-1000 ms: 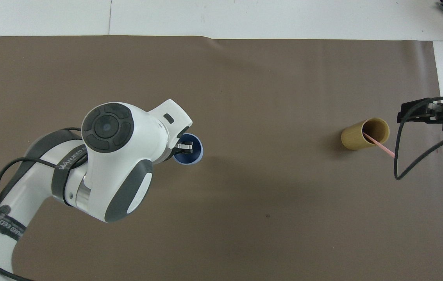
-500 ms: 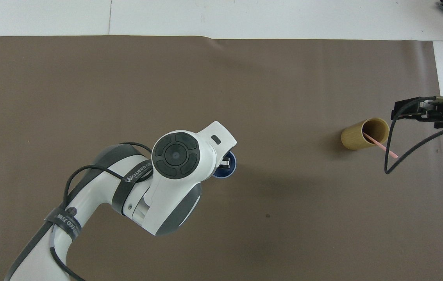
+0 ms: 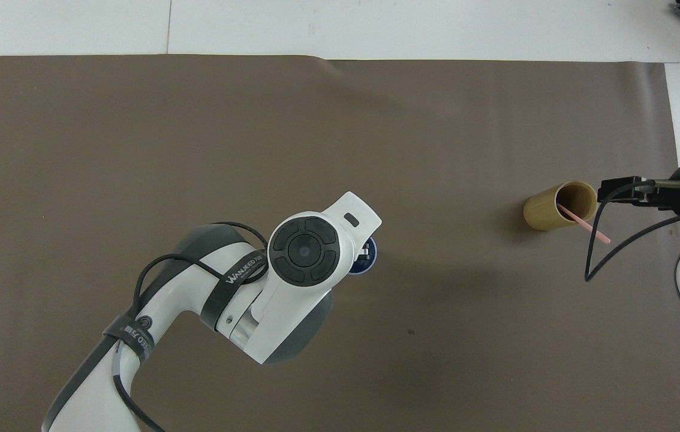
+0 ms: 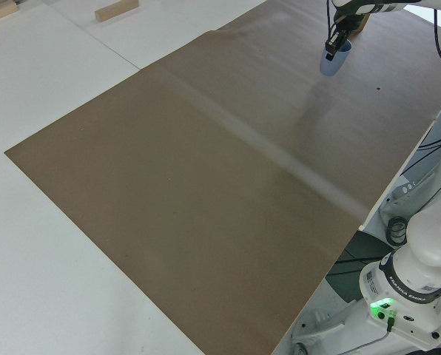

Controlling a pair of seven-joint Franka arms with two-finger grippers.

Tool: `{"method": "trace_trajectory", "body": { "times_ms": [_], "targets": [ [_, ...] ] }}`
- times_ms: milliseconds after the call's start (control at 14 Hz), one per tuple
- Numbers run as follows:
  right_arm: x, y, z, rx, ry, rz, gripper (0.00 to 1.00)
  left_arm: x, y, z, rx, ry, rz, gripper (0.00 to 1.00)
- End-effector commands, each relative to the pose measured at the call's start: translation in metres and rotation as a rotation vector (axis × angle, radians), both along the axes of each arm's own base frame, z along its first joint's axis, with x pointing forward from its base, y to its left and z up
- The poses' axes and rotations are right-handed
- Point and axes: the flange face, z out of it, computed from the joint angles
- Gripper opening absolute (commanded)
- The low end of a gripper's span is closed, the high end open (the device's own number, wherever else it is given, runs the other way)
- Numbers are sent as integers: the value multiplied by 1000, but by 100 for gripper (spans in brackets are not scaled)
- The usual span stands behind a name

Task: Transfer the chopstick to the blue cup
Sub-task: 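Set the blue cup mid-table with the left gripper while the right gripper reaches the stick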

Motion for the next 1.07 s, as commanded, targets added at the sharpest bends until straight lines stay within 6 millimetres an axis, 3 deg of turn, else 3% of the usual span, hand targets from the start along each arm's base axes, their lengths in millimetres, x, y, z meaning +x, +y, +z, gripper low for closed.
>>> {"method": "trace_trajectory", "body": {
  "times_ms": [0,357,643,714,857,1000],
  "targets": [
    [-26,-6,-27,-13,3,18,100,6,-9,2,5,-23,52,0],
    [-46,-24,-81,-12,47,20,100,7,-11,-16,21,0,106,0],
    [-44,-21,-80,-18,29,50,100,-2,-17,-26,31,14,106,0],
    [-43,-19,-80,-19,20,55,99,-3,-17,-27,32,17,108,12],
    [-43,-17,-80,-21,27,79,92,-5,-16,-30,37,22,106,12],
    [-43,-15,-81,-21,31,89,92,-5,-17,-33,38,23,109,16]
  ]
}}
